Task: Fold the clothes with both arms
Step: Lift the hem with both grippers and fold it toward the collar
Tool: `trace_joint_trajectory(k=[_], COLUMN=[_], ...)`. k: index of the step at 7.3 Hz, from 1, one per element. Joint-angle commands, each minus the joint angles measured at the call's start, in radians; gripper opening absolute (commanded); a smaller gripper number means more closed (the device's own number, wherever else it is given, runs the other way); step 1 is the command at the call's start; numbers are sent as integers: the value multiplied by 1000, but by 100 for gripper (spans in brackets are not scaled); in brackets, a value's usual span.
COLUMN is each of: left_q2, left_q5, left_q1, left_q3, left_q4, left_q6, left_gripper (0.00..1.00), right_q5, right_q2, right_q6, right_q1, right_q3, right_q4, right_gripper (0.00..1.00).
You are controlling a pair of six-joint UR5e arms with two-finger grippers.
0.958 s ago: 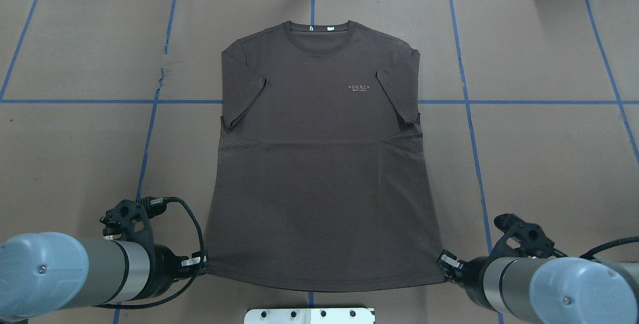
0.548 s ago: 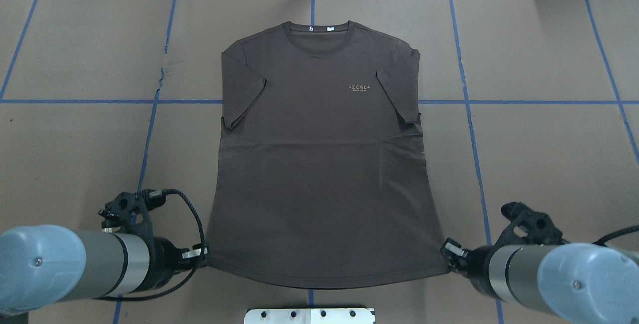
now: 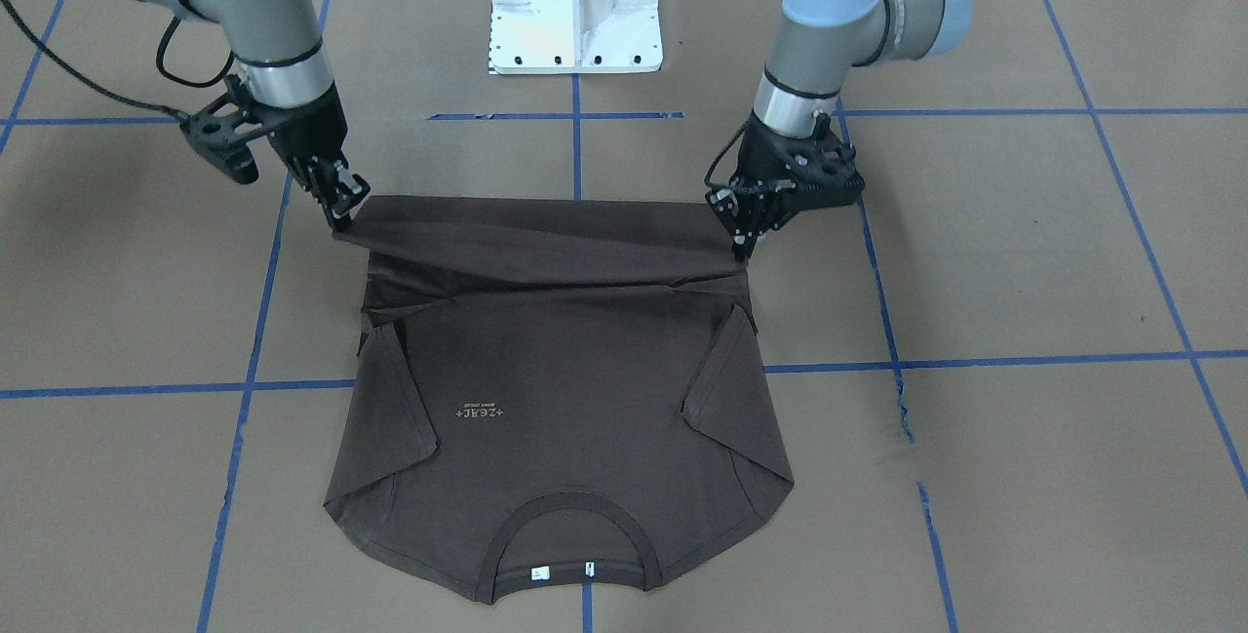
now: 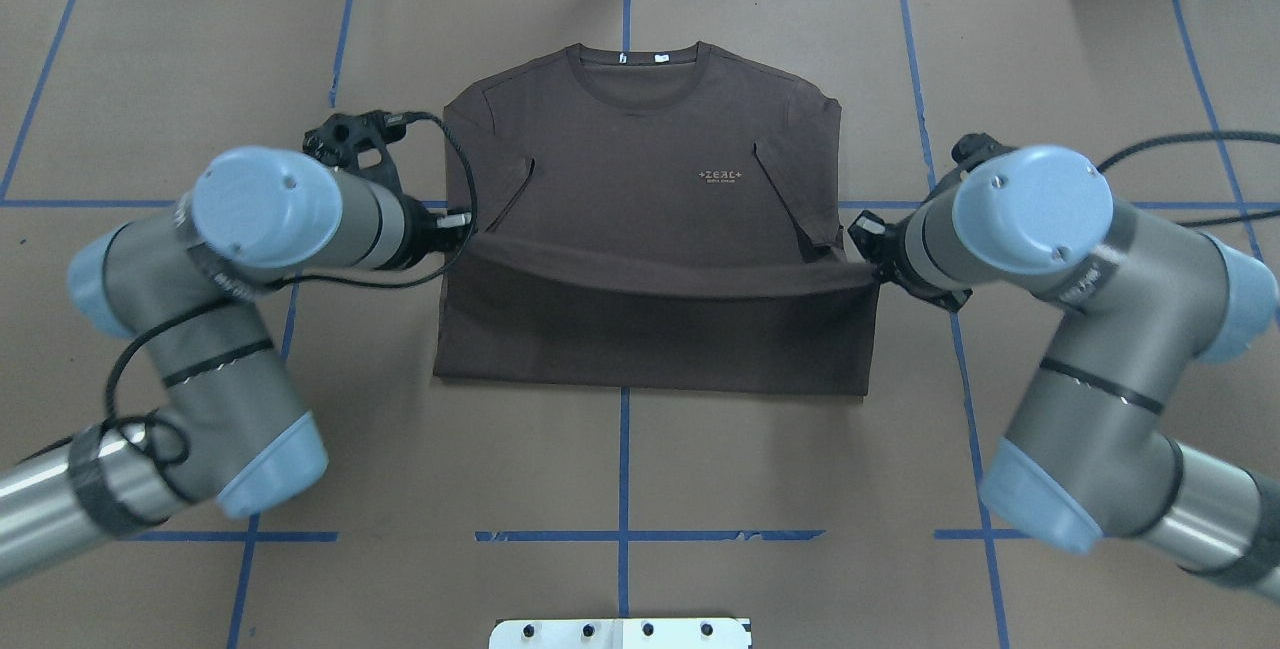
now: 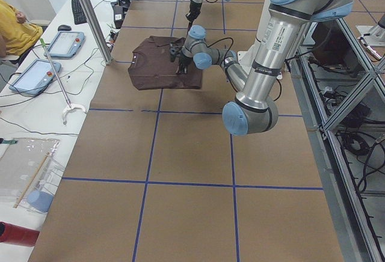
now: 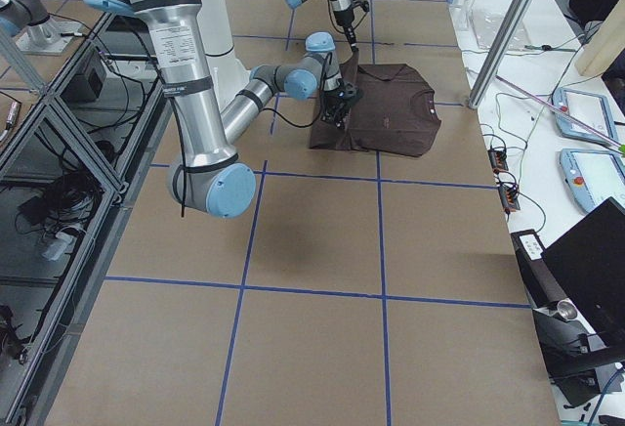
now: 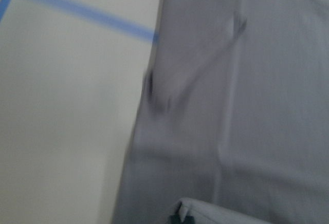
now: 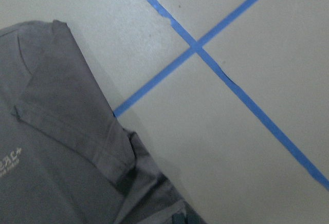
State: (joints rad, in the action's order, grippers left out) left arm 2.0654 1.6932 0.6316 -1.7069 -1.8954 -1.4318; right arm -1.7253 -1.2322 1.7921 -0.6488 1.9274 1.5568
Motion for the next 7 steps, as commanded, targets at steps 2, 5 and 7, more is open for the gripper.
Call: trace_joint_trajectory(k=[2, 5, 7], left_q2=[139, 156, 157], left_q5=[-1, -9, -9], left_q1=[118, 129, 134], left_q3=[263, 311, 375], left_q4=[-129, -173, -246], left_q6=[71, 80, 80], left_gripper=[0, 0, 0], right_q5=[-3, -22, -25], right_q2=[199, 319, 400], right_q6=[-102, -103, -105], right_q1=[-115, -149, -170], right_q3=[-345, -523, -631], right_q4=[-62, -165, -167], right_gripper=[0, 0, 0])
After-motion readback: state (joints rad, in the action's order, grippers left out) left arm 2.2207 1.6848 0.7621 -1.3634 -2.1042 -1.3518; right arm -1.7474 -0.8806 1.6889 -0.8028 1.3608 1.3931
